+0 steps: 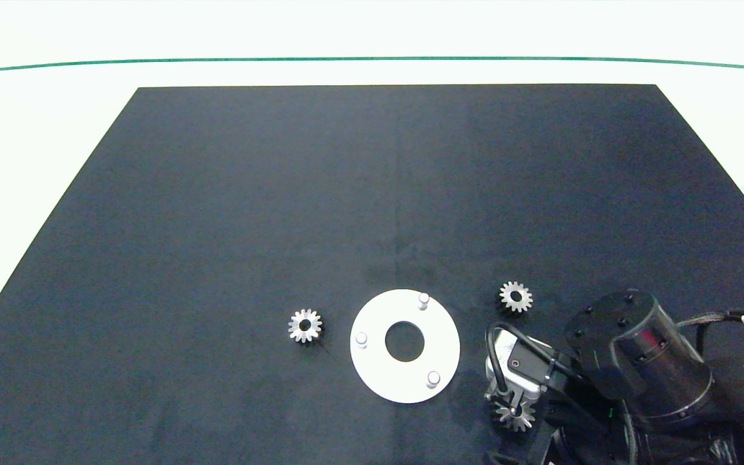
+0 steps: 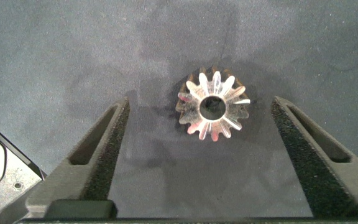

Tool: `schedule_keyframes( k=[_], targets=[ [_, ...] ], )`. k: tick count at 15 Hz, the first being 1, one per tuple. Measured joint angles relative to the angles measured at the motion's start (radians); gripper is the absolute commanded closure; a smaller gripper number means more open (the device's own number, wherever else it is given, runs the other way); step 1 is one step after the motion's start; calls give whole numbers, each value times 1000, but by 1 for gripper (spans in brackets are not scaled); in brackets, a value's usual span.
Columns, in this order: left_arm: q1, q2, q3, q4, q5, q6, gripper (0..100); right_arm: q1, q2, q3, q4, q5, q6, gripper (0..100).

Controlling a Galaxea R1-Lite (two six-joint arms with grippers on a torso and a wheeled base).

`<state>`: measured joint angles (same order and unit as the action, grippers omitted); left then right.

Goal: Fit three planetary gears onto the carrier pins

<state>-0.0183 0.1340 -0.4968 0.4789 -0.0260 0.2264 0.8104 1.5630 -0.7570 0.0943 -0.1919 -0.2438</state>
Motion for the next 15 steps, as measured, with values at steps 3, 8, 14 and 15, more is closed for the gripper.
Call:
schedule_keyframes(
  k=[3,8,14,15],
  targets=[
    [0,3,0,0,-1,0,0,-8,10,-6,0,1,0,19],
    [-2,8,-2,-14,-1,0,0,-12,21,-15,0,1,0,29],
    [-2,11,-2,-23,-1,0,0,-18,25,-22,0,1,0,41],
    [-2,13,0,-23,-1,0,0,-18,27,-22,0,1,0,43]
  ],
)
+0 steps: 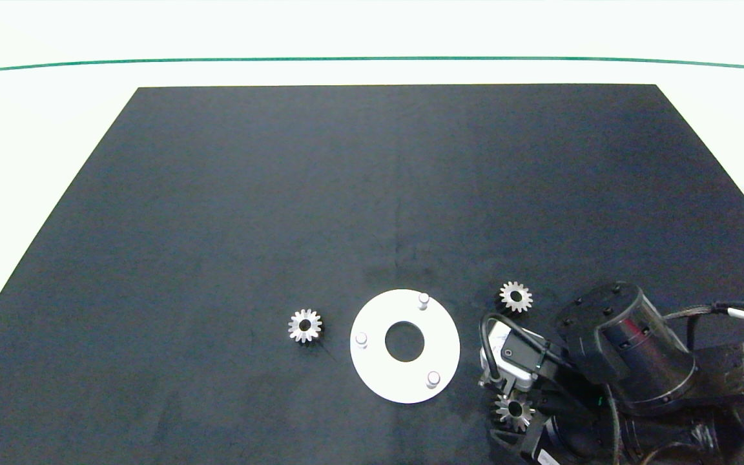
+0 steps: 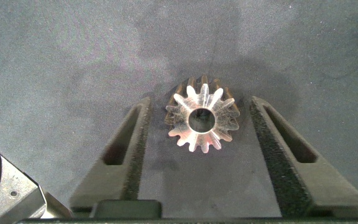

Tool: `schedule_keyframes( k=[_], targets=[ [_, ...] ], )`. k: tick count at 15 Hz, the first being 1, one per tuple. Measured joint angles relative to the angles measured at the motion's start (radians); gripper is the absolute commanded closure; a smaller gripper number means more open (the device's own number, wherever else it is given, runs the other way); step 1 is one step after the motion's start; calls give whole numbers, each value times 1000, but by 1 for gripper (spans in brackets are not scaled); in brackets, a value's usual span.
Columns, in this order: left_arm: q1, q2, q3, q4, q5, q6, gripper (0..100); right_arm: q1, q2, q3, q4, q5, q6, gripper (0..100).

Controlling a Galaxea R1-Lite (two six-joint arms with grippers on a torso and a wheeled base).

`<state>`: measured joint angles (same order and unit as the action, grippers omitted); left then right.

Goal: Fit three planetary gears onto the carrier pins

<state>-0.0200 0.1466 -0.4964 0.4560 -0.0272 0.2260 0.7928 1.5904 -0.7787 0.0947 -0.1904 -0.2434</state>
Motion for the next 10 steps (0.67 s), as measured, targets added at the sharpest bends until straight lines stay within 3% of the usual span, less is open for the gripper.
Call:
schedule_keyframes(
  k=[10],
  targets=[
    [0,2,5,-5,0,-1,0,-3,16,-1,0,0,0,62]
  ],
)
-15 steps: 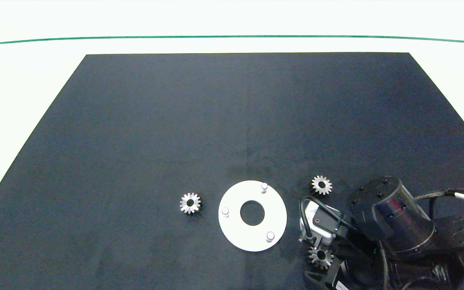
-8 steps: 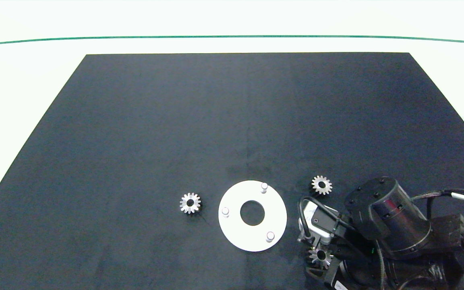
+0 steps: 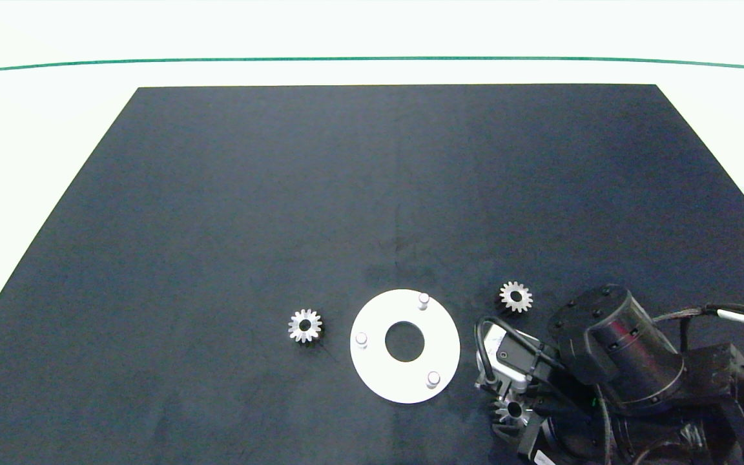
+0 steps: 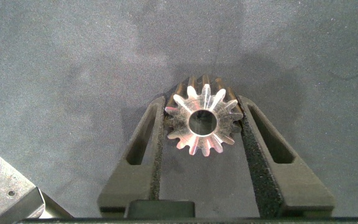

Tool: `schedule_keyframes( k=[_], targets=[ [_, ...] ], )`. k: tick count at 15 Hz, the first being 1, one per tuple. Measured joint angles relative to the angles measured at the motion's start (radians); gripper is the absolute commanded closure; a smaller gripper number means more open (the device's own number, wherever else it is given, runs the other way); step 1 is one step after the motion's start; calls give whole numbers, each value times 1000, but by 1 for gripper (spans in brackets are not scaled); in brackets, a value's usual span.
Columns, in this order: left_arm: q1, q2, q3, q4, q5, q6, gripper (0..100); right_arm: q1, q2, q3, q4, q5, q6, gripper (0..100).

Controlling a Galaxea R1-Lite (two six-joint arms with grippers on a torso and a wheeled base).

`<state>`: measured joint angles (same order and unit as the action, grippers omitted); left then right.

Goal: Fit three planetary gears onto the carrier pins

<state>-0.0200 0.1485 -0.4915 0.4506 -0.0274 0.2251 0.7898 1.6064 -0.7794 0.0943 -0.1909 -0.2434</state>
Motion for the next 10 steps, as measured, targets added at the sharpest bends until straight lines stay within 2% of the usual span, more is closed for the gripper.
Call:
schedule_keyframes(
  k=[10],
  targets=[
    [0,6,-1,-2,0,0,0,-13,-3,1,3,-3,-5,83]
  ],
)
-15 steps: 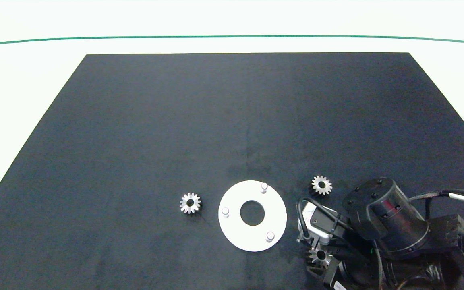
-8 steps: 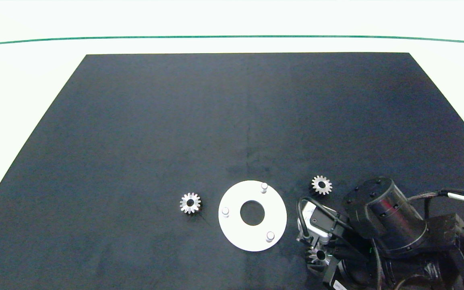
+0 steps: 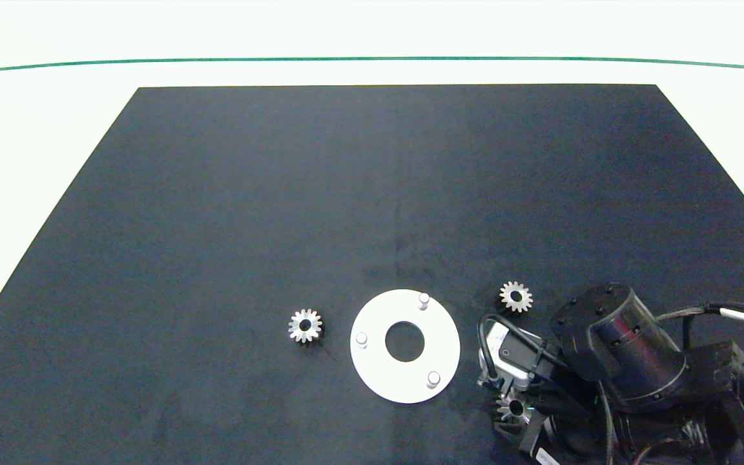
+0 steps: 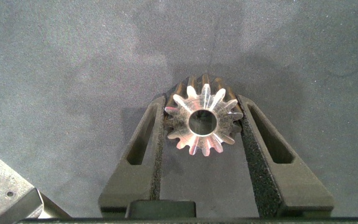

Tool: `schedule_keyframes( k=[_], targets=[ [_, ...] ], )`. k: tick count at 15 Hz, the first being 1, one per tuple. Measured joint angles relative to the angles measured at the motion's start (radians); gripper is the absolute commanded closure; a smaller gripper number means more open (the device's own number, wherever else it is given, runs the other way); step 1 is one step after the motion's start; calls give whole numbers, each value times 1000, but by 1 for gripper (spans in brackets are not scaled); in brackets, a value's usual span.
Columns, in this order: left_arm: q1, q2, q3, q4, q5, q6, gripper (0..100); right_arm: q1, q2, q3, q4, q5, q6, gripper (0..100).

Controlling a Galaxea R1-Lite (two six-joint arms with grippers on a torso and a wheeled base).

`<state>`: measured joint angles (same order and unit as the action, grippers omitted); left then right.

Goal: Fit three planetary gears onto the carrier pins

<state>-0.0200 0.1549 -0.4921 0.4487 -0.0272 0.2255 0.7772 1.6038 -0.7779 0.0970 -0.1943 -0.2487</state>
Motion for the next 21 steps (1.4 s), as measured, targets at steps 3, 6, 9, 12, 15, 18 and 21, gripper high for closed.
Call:
schedule_keyframes(
  k=[3,6,9,12,15,18,21],
  targets=[
    [0,1,0,0,0,0,0,1,-1,0,4,0,-1,89],
    [0,4,0,-1,0,0,0,1,-10,0,10,0,0,93],
    [0,9,0,0,0,0,0,3,-37,-31,57,1,-5,93],
    [0,12,0,-7,0,0,0,10,-71,-107,189,1,-8,93],
    [1,18,0,-11,0,0,0,30,-90,-161,213,-1,-11,93],
    [2,21,-1,-14,0,4,0,65,-82,-208,212,-5,-13,93],
    [2,24,-1,-14,0,5,0,97,-47,-239,206,-14,-13,93]
  ],
)
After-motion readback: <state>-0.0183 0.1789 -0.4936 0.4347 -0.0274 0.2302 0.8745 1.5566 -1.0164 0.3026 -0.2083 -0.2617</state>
